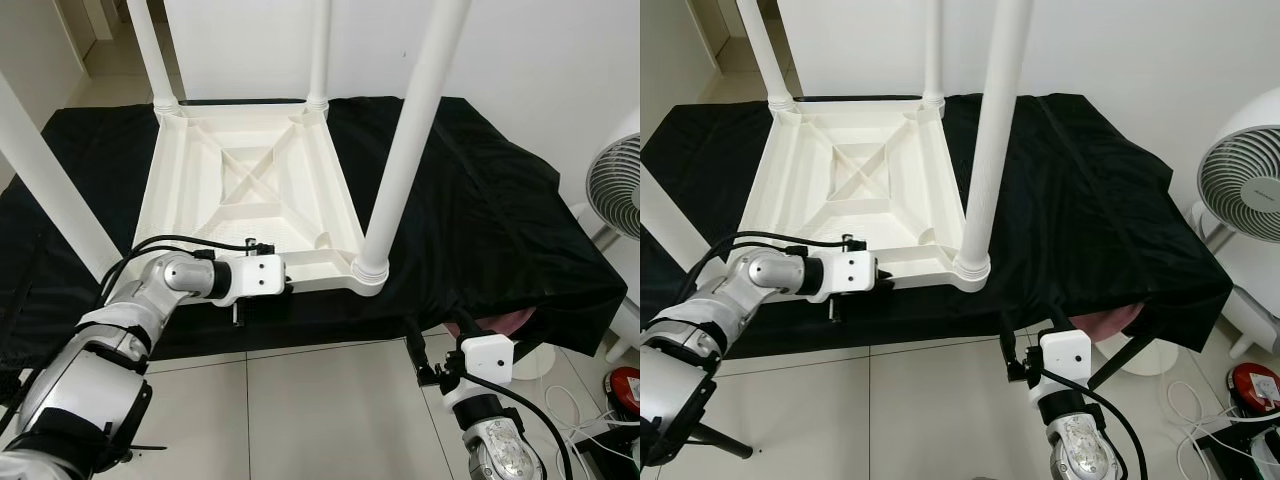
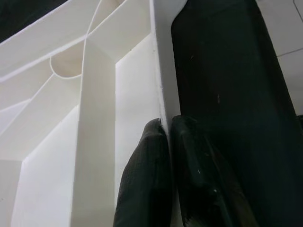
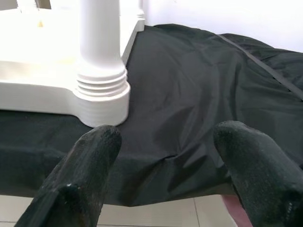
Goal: Building children table
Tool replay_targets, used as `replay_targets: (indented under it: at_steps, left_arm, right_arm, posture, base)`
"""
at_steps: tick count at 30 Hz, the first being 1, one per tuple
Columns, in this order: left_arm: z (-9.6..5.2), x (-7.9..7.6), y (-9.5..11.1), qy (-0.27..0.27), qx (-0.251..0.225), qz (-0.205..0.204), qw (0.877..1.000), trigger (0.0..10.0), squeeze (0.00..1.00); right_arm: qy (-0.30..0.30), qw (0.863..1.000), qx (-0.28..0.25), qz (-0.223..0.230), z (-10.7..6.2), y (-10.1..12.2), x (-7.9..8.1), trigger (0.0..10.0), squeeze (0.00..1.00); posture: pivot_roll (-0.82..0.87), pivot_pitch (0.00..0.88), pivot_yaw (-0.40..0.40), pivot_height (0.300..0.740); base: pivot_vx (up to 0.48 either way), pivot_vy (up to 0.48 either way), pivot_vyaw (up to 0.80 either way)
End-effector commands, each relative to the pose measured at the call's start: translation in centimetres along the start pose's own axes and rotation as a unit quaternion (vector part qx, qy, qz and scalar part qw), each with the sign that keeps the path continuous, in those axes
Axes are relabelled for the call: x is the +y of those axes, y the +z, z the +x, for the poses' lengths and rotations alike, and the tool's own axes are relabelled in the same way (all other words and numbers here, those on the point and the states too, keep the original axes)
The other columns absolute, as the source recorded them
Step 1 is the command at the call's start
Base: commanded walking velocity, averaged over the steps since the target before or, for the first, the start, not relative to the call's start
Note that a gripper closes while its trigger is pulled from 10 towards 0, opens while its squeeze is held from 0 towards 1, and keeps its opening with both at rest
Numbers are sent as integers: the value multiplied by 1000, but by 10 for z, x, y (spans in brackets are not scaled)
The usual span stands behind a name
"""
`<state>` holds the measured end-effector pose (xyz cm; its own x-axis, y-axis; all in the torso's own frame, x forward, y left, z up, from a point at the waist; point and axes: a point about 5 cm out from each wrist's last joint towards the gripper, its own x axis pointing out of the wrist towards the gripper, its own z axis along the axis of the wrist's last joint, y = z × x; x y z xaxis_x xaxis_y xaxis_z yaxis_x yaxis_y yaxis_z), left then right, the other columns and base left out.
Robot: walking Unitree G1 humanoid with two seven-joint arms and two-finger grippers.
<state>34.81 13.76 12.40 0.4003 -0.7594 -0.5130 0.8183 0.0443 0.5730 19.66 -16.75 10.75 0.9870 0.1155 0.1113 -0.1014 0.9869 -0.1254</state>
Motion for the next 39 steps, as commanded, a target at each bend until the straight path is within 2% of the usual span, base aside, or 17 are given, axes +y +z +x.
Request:
replay_targets:
  at_steps: [1, 2, 8, 9, 10, 21, 23, 24, 25, 30, 31, 33, 34, 35, 36, 38, 39]
  left_arm:
    - [-11, -15, -27, -4, 54, -65, 996, 10000, 0]
    - [-9, -15, -25, -6, 46, -74, 996, 10000, 1000]
    - [-7, -14, -20, 0, 19, -82, 996, 10000, 1000]
    - [-8, -14, -18, 3, 10, -83, 996, 10000, 824]
    - [-8, -14, -16, 3, 0, -85, 996, 10000, 0]
    - [-10, -16, 7, 22, -101, -115, 988, 10000, 0]
    - [-15, -13, 27, 62, -157, -142, 975, 10000, 0]
    - [-15, -13, 27, 62, -157, -142, 975, 10000, 0]
    - [-23, -10, 43, 96, -197, -166, 961, 10000, 0]
    - [-32, -7, 57, 160, -231, -190, 941, 10000, 0]
    - [-38, -6, 67, 213, -254, -215, 919, 10000, 0]
    - [-40, -6, 70, 229, -262, -226, 910, 10000, 0]
    - [-42, -7, 77, 255, -276, -244, 894, 10000, 0]
    - [-42, -7, 77, 255, -276, -244, 894, 10000, 0]
    - [-43, -8, 80, 270, -280, -252, 886, 10000, 0]
    - [-43, -10, 83, 280, -283, -258, 880, 10000, 0]
    - [-44, -12, 85, 297, -277, -274, 872, 10000, 0]
  right_arm:
    - [-1, 1000, 7, 4, 0, -3, -1, 10000, 0]
    - [0, 1000, 5, 5, 1, -3, -1, 10000, 0]
    - [1, 1000, 1, 2, 5, -2, -3, 10000, 0]
    - [1, 1000, -1, 1, 6, -2, -4, 10000, 0]
    - [2, 1000, -3, 1, 7, -1, -5, 10000, 0]
    - [16, 1000, -10, 0, 13, 0, -2, 10000, 0]
    - [24, 1000, -12, -1, 17, 0, -1, 10000, 0]
    - [24, 1000, -12, -1, 17, 0, -1, 10000, 0]
    - [27, 1000, -14, -2, 22, 0, -2, 10000, 0]
    - [27, 999, -24, -5, 31, 4, -4, 10000, 0]
    - [28, 999, -31, -3, 37, 8, -3, 10000, 0]
    - [28, 999, -33, -1, 39, 9, -2, 10000, 0]
    - [35, 999, -36, 2, 40, 10, -1, 10000, 0]
    - [35, 999, -36, 2, 40, 10, -1, 10000, 0]
    - [39, 999, -37, 4, 41, 11, 0, 10000, 314]
    - [42, 998, -39, 6, 41, 11, 1, 10000, 314]
    - [50, 998, -43, 17, 43, 12, 2, 10000, 1000]
  posture:
    - [-134, 11, -7, 740]
    - [-131, 11, -7, 740]
    - [-127, 12, -8, 740]
    - [-124, 11, -8, 740]
    - [-124, 11, -8, 740]
    - [-106, 11, -15, 740]
    - [-100, 9, -19, 740]
    - [-100, 9, -19, 740]
    - [-96, 8, -22, 740]
    - [-91, 8, -22, 740]
    - [-87, 7, -23, 740]
    - [-87, 7, -23, 740]
    - [-81, 6, -27, 740]
    - [-81, 6, -27, 740]
    - [-71, 5, -34, 740]
    - [-65, 4, -39, 740]
    - [-55, 0, -47, 740]
  base:
    - [0, 0, 0]
    - [0, 0, 0]
    - [0, 0, 0]
    - [0, 0, 0]
    - [0, 0, 0]
    - [0, 0, 0]
    - [0, 0, 0]
    - [0, 0, 0]
    - [0, 0, 0]
    - [0, 0, 0]
    - [0, 0, 0]
    - [0, 0, 0]
    - [0, 0, 0]
    - [0, 0, 0]
    - [0, 0, 0]
    - [0, 0, 0]
    - [0, 0, 0]
